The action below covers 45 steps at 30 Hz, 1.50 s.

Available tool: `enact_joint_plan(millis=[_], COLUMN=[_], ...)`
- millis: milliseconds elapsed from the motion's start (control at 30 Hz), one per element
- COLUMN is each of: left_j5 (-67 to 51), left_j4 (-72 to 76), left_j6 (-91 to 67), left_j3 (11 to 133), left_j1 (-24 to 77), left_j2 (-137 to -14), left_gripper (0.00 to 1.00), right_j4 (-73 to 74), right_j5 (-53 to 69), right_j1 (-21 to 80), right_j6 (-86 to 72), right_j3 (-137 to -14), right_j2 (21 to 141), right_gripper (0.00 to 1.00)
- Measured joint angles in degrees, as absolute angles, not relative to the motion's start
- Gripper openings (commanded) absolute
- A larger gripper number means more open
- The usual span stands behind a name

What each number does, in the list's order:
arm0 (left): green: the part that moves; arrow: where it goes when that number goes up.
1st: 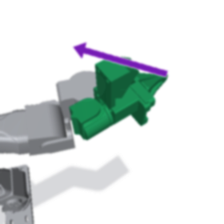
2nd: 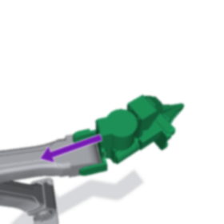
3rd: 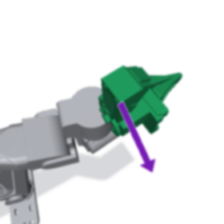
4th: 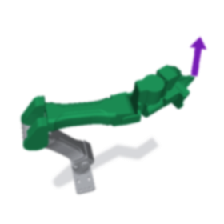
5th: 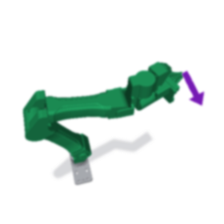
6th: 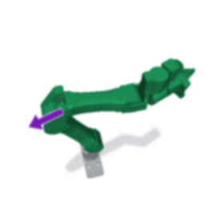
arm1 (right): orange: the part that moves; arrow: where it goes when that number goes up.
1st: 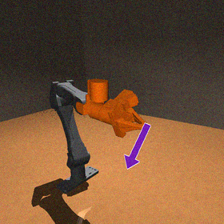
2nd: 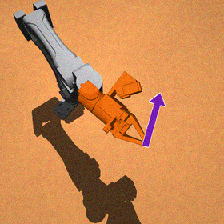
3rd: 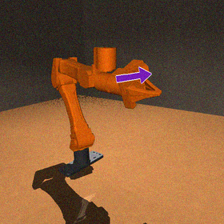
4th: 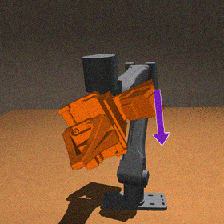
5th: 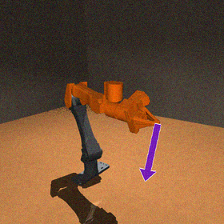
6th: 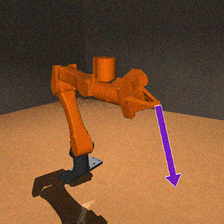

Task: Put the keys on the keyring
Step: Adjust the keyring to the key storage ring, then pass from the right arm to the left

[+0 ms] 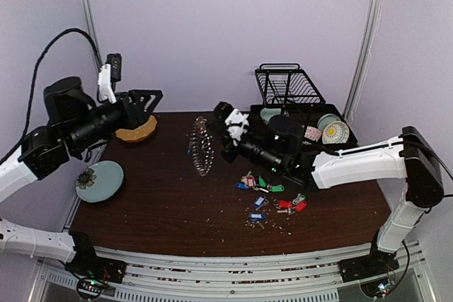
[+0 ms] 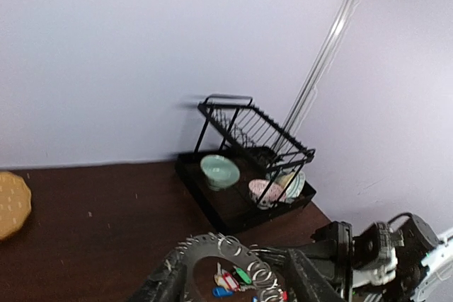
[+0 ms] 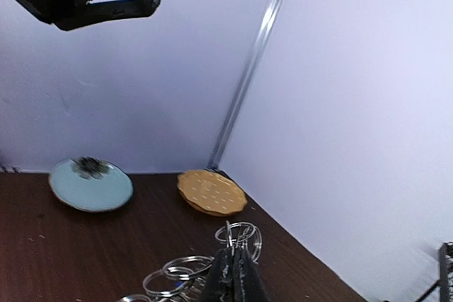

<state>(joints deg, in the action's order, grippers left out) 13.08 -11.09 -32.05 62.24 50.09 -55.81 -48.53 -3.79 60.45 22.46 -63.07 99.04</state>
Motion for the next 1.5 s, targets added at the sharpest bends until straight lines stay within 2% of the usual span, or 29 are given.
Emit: enact_joint_plan(millis=[100, 200, 300, 400, 500, 667, 967, 1133, 1167, 1267, 1500], left_j5=[10.61, 4.36, -4.51, -12.56, -18.41, -23.4, -24.45, -25.1, -25.54, -26.06, -25.67], left_j4=[-7.84, -5.43, -3.05, -0.45, 0.47, 2.31, 2.9, 1.61, 1.39, 0.97, -1.83], left_j6=[-23.92, -15.79, -9.82, -5.87, -1.89, 2.07, 6.33, 8.97, 9.39, 9.54, 9.58], left_j3=[60.6, 60.1, 58.28, 55.72, 54.74, 54.74, 54.76, 55.02, 55.05, 55.22, 57.06], left_j1=[49.84, 49.8, 49.8, 50.0, 51.09, 52.14, 52.18, 52.18, 52.18, 52.18, 52.18], left_j2=[-50.26, -49.04, -50.24, -52.31, -54.65, -55.02, -55.22, -56.71, -56.97, -57.74, -59.11], left_gripper=[0.33, 0.27, 0.26, 0.32, 0.33, 0.32, 0.36, 0.44, 0.42, 0.26, 0.27], right_j4=[-50.06, -54.48, -59.44, -66.02, -72.64, -75.44, -74.22, -69.01, -67.96, -65.36, -62.35], right_j5=[10.72, 21.98, 29.67, 35.29, 38.54, 39.42, 37.82, 34.06, 33.34, 31.81, 29.8], right_j1=[55.48, 52.95, 52.93, 53.1, 53.41, 54.83, 57.3, 58.63, 58.89, 59.57, 60.36], right_j6=[13.26, 5.19, -1.76, -9.02, -15.0, -18.09, -15.94, -12.16, -11.66, -9.78, -6.94], right_j3=[-59.44, -57.1, -56.23, -55.7, -55.66, -55.66, -55.68, -55.88, -55.9, -56.1, -56.12], right_j2=[93.76, 90.74, 90.24, 91.09, 92.99, 94.54, 94.5, 94.21, 94.13, 93.95, 92.92], right_gripper=[0.0, 0.0, 0.0, 0.0, 0.0, 0.0, 0.0, 0.0, 0.0, 0.0, 0.0])
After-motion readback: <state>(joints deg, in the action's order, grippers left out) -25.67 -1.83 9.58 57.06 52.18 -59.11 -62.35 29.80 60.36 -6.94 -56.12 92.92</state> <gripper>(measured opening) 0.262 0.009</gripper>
